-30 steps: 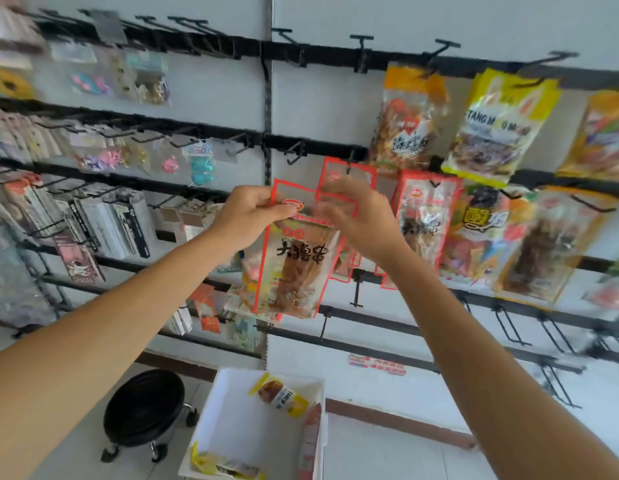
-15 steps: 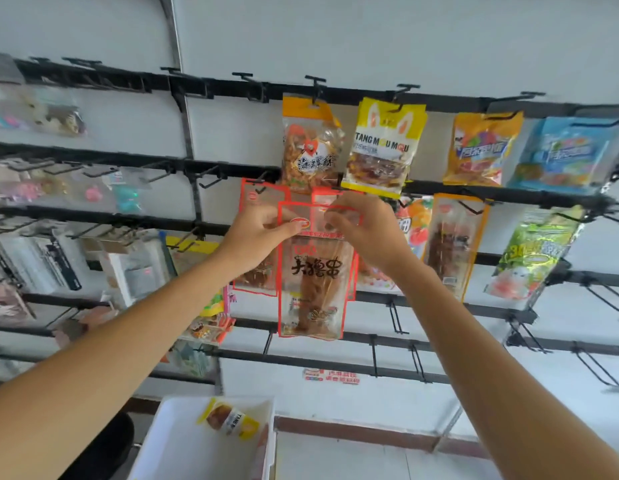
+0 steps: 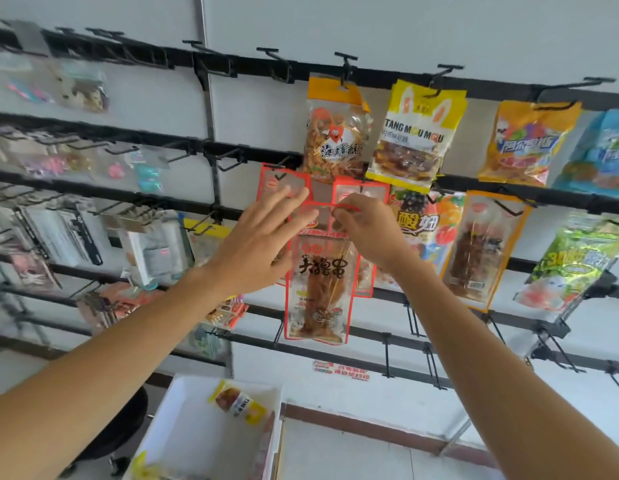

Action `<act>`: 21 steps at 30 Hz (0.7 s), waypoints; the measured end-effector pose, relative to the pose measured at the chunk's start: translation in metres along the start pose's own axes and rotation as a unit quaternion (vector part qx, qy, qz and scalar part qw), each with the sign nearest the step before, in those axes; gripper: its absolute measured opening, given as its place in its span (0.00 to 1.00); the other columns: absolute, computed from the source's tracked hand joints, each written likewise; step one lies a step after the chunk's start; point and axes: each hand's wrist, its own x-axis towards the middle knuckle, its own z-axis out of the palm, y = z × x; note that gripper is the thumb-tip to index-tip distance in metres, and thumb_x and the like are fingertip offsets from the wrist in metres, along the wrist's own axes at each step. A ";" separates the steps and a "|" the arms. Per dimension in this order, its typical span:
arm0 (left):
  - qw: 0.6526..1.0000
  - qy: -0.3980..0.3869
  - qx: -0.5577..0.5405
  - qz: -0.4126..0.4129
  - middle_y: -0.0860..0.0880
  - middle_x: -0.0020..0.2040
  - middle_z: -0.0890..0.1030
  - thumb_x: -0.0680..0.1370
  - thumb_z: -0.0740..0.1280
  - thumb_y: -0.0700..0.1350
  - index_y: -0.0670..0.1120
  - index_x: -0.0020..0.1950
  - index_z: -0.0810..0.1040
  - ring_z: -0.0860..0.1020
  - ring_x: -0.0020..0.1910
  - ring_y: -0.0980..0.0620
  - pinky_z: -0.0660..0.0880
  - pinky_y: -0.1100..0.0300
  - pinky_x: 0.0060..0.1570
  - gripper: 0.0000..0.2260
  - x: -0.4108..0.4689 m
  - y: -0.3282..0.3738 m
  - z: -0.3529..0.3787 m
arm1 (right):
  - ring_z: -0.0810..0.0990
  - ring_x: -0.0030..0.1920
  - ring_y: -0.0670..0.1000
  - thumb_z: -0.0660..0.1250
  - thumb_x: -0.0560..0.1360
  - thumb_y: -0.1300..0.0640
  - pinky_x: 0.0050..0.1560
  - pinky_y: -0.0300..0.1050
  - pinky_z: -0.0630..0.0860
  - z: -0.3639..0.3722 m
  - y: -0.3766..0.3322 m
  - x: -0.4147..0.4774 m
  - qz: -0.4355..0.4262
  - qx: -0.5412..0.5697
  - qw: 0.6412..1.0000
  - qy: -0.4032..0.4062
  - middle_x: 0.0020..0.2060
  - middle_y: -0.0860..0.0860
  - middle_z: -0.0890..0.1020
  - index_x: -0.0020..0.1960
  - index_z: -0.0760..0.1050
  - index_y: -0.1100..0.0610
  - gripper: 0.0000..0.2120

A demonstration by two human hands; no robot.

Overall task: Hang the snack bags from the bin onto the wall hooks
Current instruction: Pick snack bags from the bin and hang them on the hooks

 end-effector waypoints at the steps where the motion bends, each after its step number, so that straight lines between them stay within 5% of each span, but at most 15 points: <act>1: 1.000 -0.011 0.013 0.004 0.46 0.80 0.53 0.77 0.63 0.45 0.48 0.78 0.62 0.49 0.79 0.46 0.46 0.47 0.77 0.29 -0.005 -0.008 0.003 | 0.82 0.43 0.54 0.63 0.78 0.59 0.48 0.55 0.78 0.008 -0.003 0.007 -0.004 -0.002 1.000 -0.002 0.39 0.52 0.84 0.46 0.81 0.58 0.08; 6: 0.997 -0.039 0.063 0.002 0.45 0.81 0.49 0.80 0.55 0.48 0.49 0.79 0.60 0.45 0.80 0.45 0.42 0.45 0.77 0.25 -0.024 -0.060 0.020 | 0.82 0.41 0.51 0.64 0.77 0.56 0.46 0.53 0.79 0.051 -0.008 0.045 -0.024 -0.014 0.999 -0.023 0.37 0.50 0.84 0.45 0.81 0.55 0.08; 13: 0.996 -0.047 0.069 0.027 0.44 0.81 0.51 0.81 0.57 0.45 0.46 0.80 0.55 0.46 0.80 0.44 0.45 0.46 0.78 0.27 -0.018 -0.135 0.046 | 0.83 0.39 0.47 0.65 0.78 0.56 0.44 0.49 0.80 0.089 -0.011 0.098 -0.002 0.014 1.000 -0.006 0.35 0.44 0.84 0.41 0.79 0.46 0.10; 21: 0.995 -0.050 0.063 0.060 0.45 0.81 0.51 0.82 0.53 0.48 0.45 0.80 0.55 0.46 0.80 0.45 0.43 0.49 0.78 0.26 0.010 -0.161 0.075 | 0.80 0.33 0.37 0.63 0.79 0.59 0.39 0.35 0.76 0.109 0.001 0.126 0.032 0.049 0.997 0.050 0.33 0.42 0.82 0.45 0.79 0.54 0.07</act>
